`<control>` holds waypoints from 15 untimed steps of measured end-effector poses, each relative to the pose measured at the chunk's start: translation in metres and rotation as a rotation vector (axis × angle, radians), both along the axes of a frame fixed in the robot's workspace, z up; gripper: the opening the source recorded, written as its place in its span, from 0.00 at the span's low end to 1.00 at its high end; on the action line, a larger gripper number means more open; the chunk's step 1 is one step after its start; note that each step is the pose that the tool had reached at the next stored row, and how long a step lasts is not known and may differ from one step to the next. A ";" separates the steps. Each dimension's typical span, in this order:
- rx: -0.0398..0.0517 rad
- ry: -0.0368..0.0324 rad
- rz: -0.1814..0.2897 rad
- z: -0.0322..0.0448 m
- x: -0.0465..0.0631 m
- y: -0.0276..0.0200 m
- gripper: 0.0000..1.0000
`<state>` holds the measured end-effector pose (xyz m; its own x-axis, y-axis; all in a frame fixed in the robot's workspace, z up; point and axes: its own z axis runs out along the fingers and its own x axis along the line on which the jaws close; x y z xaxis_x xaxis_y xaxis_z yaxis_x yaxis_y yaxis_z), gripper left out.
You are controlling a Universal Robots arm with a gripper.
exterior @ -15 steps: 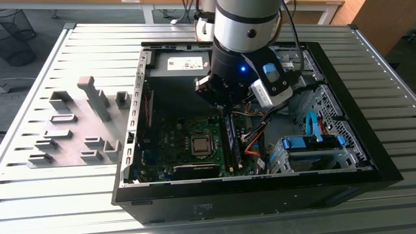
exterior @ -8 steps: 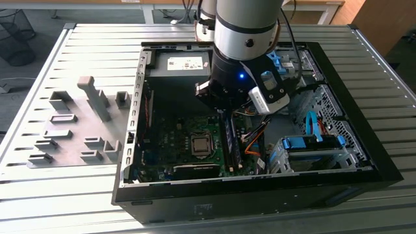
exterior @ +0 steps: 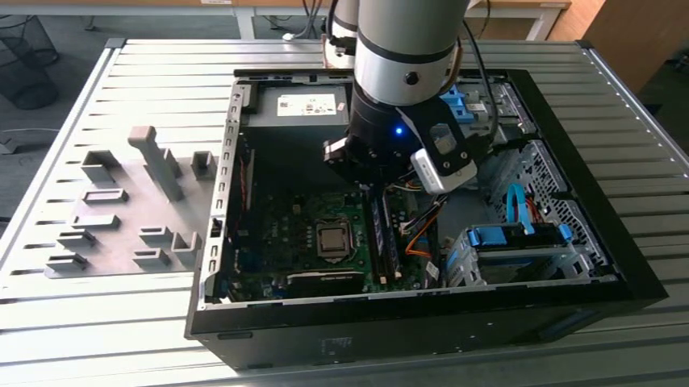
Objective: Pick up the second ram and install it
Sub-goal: 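Insert the second ram into the second slot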
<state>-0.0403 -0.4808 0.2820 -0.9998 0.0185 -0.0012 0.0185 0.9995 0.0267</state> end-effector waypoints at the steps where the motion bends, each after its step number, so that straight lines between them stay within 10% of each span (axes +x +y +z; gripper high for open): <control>1: 0.0000 0.0000 0.000 -0.0001 0.000 0.0000 0.14; 15: 0.0000 0.0000 0.000 -0.0071 0.000 0.0000 0.14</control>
<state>-0.0403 -0.4808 0.2749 -0.9998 0.0185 -0.0013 0.0184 0.9995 0.0267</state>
